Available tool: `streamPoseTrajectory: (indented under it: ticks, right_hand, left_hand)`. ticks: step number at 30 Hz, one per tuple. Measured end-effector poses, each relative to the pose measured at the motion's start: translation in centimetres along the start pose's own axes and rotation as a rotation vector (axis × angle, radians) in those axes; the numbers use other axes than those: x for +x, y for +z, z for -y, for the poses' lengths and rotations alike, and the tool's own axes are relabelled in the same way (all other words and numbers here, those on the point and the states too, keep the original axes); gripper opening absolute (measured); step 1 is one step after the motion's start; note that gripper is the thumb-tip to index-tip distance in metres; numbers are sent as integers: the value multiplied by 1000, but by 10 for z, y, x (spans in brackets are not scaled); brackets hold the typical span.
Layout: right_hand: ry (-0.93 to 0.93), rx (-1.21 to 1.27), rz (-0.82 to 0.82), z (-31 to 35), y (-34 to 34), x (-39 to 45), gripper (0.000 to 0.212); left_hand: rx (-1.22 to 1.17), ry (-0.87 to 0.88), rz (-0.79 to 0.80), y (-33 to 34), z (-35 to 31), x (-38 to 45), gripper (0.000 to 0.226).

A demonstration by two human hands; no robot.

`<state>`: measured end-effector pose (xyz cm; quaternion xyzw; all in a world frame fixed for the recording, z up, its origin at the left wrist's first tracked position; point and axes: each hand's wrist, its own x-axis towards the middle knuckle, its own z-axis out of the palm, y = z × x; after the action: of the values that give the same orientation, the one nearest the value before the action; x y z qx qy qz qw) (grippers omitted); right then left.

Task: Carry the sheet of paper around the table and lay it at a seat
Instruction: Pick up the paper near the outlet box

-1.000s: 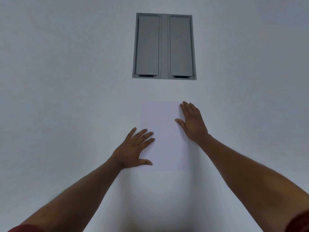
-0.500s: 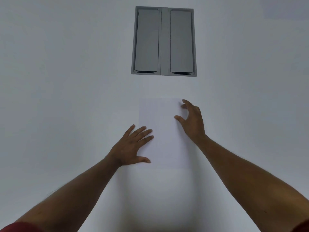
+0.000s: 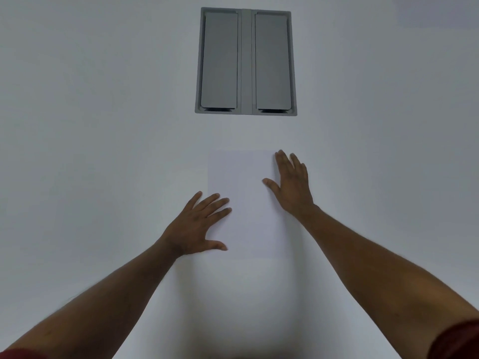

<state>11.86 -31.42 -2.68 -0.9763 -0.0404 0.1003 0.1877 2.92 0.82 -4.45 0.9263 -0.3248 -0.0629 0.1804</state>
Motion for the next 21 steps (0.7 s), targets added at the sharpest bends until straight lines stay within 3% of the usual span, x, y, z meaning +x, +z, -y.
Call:
streamPoseTrajectory:
  ticks: [6, 10, 15, 21]
  right_hand:
    - [-23, 44, -41, 2, 5, -1, 73]
    - [1, 228, -117, 8, 3, -4, 71]
    - [372, 747, -129, 26, -19, -21, 83]
    - [600, 903, 0, 18, -6, -81, 44]
  left_hand:
    - [-13, 5, -15, 1, 1, 0, 101]
    - [-13, 10, -12, 1, 1, 1, 101]
    - [-6, 5, -4, 0, 0, 1, 102]
    - [11, -13, 55, -2, -2, 2, 104]
